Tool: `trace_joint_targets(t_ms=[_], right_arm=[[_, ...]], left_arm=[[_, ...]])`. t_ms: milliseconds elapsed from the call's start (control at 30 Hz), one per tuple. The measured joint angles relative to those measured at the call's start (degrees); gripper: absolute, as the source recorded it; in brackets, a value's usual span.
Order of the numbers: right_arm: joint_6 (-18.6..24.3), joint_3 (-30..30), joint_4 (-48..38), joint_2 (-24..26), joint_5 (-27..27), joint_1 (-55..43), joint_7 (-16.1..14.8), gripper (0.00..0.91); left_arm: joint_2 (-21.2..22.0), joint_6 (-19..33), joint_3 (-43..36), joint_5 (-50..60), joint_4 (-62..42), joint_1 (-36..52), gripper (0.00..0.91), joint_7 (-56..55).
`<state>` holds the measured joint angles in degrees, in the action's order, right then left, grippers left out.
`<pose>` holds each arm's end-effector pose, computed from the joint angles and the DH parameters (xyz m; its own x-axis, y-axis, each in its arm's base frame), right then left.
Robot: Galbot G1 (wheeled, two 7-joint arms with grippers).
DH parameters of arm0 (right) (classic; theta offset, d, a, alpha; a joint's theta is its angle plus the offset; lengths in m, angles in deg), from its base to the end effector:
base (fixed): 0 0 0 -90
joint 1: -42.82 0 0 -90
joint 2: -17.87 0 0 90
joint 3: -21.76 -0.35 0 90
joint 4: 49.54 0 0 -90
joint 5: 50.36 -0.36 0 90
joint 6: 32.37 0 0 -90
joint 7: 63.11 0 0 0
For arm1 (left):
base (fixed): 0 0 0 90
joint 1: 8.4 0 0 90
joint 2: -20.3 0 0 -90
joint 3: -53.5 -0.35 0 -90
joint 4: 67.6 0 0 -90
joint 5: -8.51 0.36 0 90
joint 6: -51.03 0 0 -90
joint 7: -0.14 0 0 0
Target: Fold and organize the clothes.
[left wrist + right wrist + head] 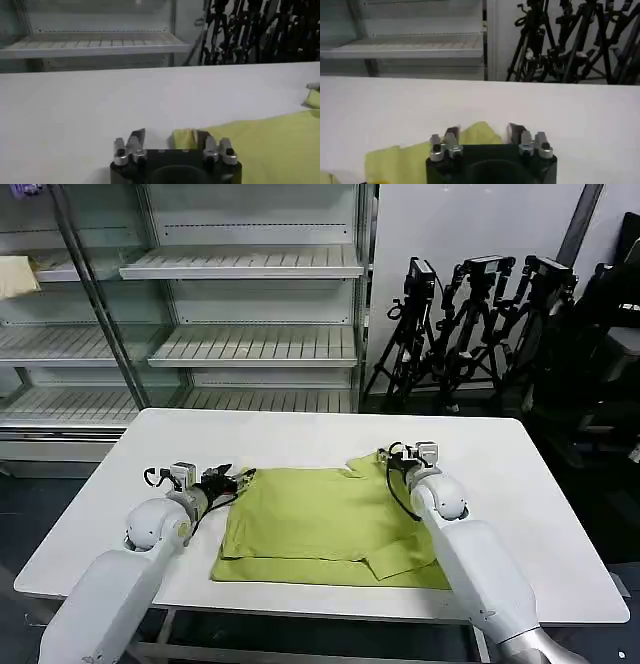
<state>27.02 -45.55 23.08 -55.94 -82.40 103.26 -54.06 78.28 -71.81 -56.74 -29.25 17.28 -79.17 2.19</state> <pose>0.5107 -0.0003 -0.2580 -0.8866 -0.1559 0.4354 -0.1435 0.9877 0.0615 0.4460 0.0974 -0.2572 -0.8324 0.2667 0.4857 0.2773 0.9594 -0.0517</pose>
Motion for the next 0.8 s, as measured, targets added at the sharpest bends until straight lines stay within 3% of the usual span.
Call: trace_joint_targets(t_ms=[467, 800], right_arm=[[-0.19, 0.1, 0.03, -0.28, -0.42, -0.03, -1.08, 0.0], [-0.48, -0.94, 6.92, 1.83, -2.12, 2.98, 0.19, 0.0]], left_arm=[[0.16, 0.12, 0.32, -0.07, 0.73, -0.94, 0.02, 1.28], [-0.41, 0.65, 2.17, -1.56, 3.1, -2.23, 0.02, 0.11]])
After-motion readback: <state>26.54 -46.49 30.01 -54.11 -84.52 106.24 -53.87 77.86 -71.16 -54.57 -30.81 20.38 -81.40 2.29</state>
